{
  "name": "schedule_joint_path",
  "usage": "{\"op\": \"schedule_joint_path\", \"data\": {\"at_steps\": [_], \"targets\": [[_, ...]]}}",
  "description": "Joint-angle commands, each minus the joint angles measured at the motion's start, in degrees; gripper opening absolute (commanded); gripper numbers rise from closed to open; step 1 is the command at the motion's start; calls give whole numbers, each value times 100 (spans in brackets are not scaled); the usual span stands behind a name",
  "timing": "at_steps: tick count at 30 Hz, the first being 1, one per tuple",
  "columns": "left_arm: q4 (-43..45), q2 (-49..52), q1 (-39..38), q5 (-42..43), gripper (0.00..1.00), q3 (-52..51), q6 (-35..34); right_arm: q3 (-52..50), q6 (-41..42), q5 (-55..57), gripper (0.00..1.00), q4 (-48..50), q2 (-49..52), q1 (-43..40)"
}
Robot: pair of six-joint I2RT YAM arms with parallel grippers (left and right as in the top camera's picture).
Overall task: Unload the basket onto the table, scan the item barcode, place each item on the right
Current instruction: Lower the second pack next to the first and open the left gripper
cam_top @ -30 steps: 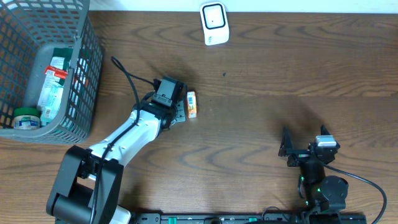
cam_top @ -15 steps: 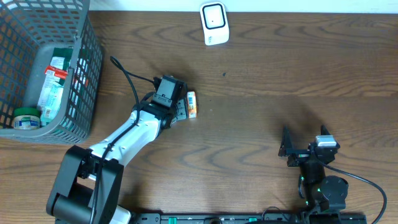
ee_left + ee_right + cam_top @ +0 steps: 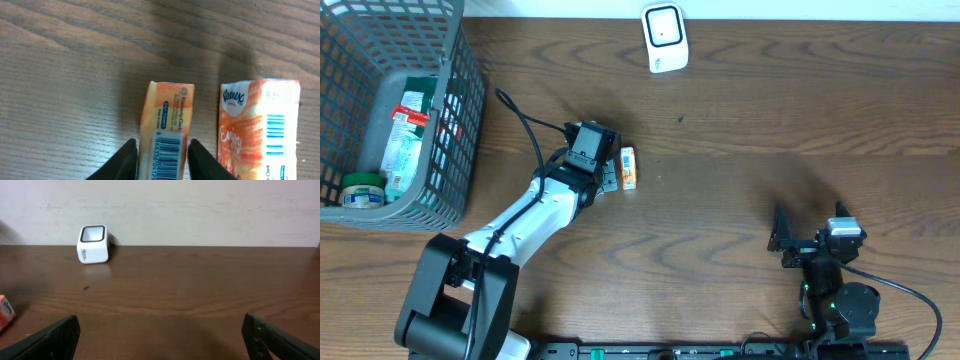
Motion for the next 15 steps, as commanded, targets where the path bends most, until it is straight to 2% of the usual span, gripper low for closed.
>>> {"op": "schedule_joint_path", "data": {"at_steps": [1, 6, 15], "targets": [[-2, 59, 7, -114, 32, -109, 39, -4, -28, 0, 99, -22, -31, -20], [-4, 59, 7, -109, 26, -107, 37, -7, -28, 0, 99, -22, -31, -20], [59, 55, 9, 74, 25, -107, -50, -4, -28, 0, 99, -22, -31, -20]]}}
